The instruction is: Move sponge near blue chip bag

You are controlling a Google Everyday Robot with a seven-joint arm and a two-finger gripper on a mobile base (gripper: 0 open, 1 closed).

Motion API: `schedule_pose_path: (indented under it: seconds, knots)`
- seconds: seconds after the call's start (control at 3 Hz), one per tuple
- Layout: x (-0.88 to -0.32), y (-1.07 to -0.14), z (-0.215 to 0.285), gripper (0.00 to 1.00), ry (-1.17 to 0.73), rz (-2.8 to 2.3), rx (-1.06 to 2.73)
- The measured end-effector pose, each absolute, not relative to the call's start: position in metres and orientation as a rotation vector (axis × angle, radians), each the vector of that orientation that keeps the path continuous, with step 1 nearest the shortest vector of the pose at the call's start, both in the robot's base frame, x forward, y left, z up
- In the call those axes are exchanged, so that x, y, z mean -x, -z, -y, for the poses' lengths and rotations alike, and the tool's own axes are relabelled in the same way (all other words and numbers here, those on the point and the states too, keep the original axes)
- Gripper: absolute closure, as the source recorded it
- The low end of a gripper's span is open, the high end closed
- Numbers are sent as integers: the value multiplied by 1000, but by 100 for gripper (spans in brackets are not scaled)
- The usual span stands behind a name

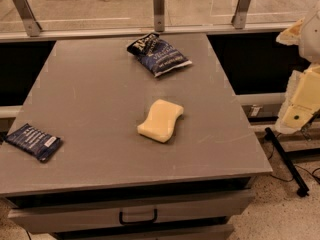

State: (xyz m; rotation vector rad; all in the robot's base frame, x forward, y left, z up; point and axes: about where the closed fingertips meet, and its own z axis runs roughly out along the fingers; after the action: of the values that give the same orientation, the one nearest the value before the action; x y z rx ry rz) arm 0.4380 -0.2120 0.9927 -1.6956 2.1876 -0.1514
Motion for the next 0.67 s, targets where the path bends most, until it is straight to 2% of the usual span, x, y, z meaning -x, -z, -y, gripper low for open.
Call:
schedule_pose_path:
  seconds: [0.67]
  knots:
    - [-439, -992, 203, 0, 119, -2184, 1713]
